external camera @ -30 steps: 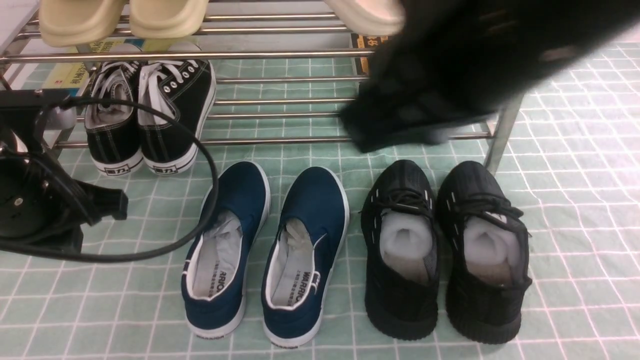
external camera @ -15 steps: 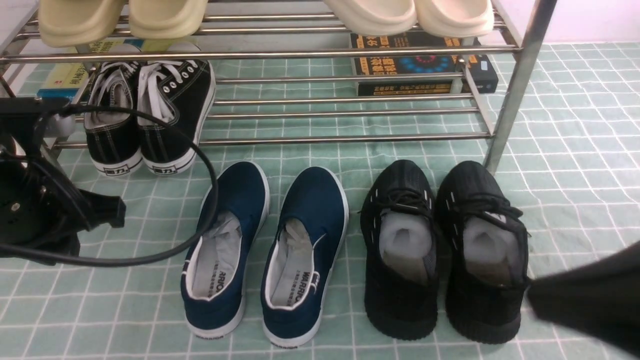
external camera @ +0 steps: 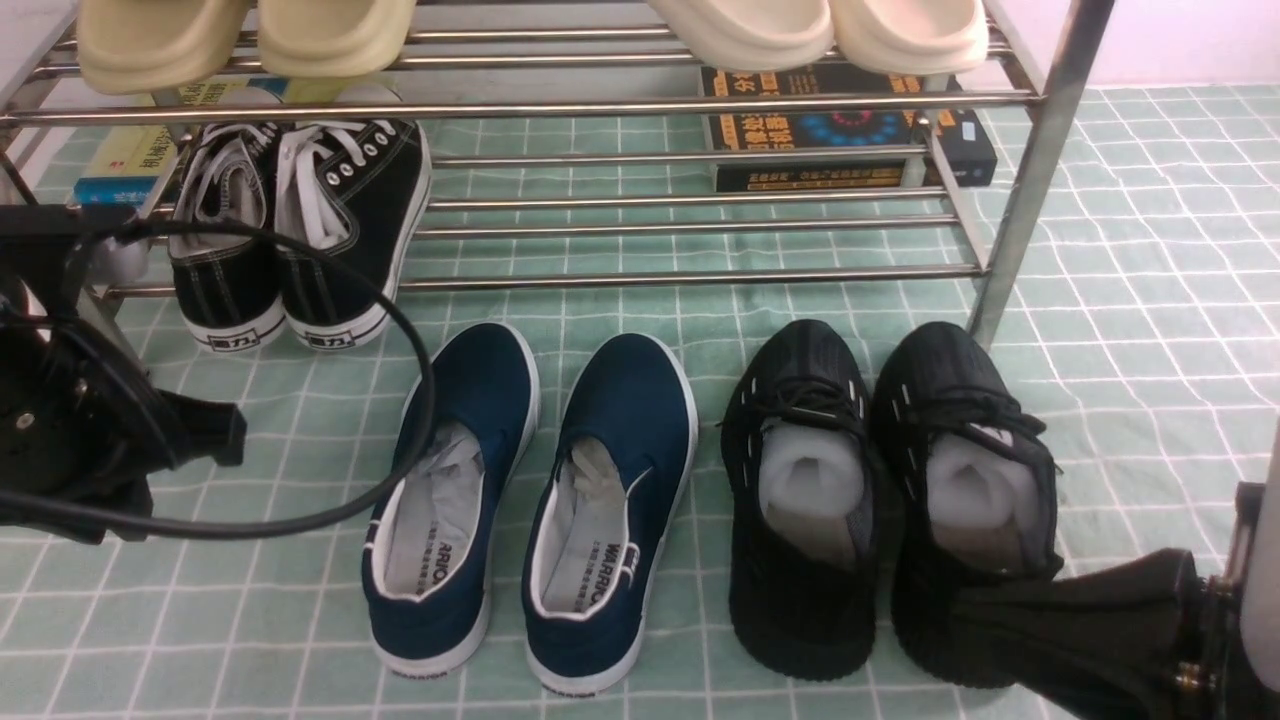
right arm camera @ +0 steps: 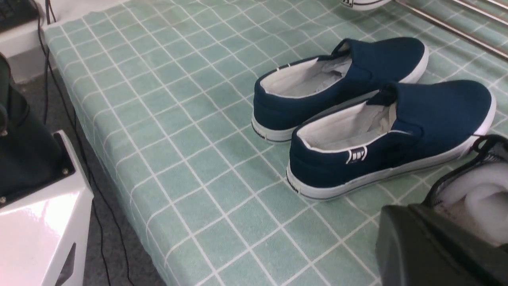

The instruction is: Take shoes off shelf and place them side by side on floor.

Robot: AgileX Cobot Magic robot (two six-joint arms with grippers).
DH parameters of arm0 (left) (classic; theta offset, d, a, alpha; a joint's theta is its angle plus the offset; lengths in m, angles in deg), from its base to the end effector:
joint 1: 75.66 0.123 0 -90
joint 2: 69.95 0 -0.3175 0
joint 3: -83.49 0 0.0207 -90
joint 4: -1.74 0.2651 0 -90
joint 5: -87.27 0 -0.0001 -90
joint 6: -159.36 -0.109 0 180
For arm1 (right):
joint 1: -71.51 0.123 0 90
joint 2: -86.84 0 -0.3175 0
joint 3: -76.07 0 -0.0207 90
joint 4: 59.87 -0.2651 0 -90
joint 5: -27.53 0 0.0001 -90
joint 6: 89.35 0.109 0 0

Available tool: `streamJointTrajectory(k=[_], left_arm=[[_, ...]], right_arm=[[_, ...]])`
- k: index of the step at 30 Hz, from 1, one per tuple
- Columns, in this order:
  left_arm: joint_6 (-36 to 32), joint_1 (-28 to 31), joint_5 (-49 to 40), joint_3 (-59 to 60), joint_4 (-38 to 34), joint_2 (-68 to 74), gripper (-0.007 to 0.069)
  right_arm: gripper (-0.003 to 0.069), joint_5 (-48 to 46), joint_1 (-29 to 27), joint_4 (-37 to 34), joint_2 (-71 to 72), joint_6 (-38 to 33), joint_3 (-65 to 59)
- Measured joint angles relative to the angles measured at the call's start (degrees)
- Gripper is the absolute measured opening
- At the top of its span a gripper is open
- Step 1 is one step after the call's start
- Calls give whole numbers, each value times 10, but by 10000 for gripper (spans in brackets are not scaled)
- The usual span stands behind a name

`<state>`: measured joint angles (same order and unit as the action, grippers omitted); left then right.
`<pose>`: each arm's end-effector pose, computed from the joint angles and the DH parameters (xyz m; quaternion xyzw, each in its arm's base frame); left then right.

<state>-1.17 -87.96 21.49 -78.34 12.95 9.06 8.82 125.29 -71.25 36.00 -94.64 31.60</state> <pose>0.2358 -0.0316 0.3197 -0.0352 0.9840 0.0501 0.1676 0.0919 0.1372 0.3215 -0.3580 0.7565 0.2934 0.4621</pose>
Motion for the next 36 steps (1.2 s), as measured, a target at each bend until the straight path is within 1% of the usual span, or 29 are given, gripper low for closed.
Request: streamJointTrajectory(k=[13,17,20,21,23,24,25,26,27,29,30,31,32,33,36], left_arm=[[0,0,-28,0,1,0,159],[0,0,-36,0,2,0,159],[0,0,-36,0,2,0,148],[-1,0,-36,0,2,0,135],[-10,0,-37,0,3,0,83],[-12,0,-37,0,3,0,64],[-13,0,-37,0,3,0,53],[-14,0,-37,0,3,0,26],[-15,0,-37,0,3,0,10],[-16,0,-37,0,3,0,1],[-16,0,-37,0,3,0,1],[-17,0,-37,0,3,0,1],[-17,0,-37,0,3,0,1],[-22,0,-37,0,3,0,1],[-37,0,-37,0,3,-4,1]], right_arm=[[1,-30,0,0,4,0,-5],[3,-30,-1,0,41,0,-38],[3,-30,-18,0,71,0,-62],[4,-30,-37,0,89,0,-77],[7,-29,-113,0,144,0,-125],[8,-30,-139,0,162,0,-146],[8,-30,-145,0,171,0,-150],[10,-30,-190,1,201,0,-179],[11,-30,-221,1,228,0,-199],[14,-30,-292,2,293,0,-246],[14,-30,-298,2,303,0,-250],[13,-30,-340,2,335,0,-275],[13,-30,-346,2,340,0,-282],[15,-31,-378,5,367,0,-304],[18,-34,-427,21,409,0,-339]])
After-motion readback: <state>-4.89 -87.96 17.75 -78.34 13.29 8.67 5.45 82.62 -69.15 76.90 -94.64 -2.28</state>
